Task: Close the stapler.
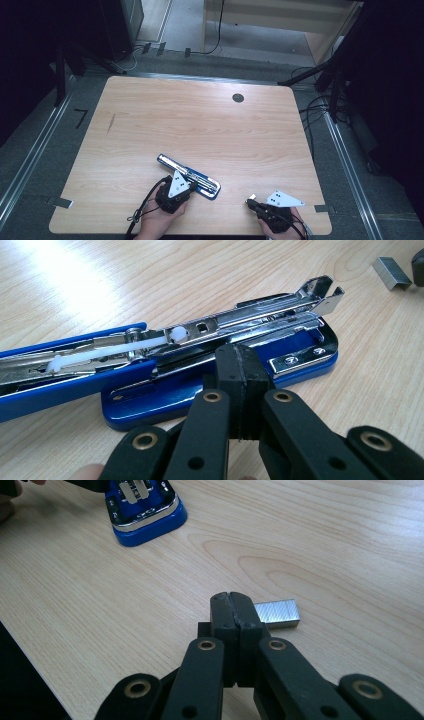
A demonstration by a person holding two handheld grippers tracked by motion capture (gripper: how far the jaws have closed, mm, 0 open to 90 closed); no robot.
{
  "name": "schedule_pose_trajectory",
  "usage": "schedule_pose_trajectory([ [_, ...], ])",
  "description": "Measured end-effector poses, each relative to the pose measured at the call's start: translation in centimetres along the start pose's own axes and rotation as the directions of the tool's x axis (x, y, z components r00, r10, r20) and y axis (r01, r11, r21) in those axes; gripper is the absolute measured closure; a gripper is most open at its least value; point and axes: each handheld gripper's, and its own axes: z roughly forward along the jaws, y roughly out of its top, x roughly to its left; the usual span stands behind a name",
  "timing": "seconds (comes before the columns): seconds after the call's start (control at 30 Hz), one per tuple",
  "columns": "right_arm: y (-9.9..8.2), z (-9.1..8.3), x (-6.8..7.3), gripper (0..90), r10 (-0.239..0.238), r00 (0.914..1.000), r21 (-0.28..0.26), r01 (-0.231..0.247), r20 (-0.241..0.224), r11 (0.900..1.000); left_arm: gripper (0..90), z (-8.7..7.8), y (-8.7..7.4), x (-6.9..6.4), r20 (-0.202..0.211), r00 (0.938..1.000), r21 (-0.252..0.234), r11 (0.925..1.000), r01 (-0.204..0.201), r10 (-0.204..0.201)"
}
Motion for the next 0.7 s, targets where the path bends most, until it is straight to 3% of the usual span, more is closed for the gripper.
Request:
schedule_pose_trajectory([
  [0.7, 0.8, 1.8, -0.1, 90.0, 0.001, 0.9993, -0.011, -0.001, 0.038, 0.9999, 90.0, 0.0, 0.0, 0.0, 0.0, 1.0, 0.0, 1.0, -0.001, 0.001],
])
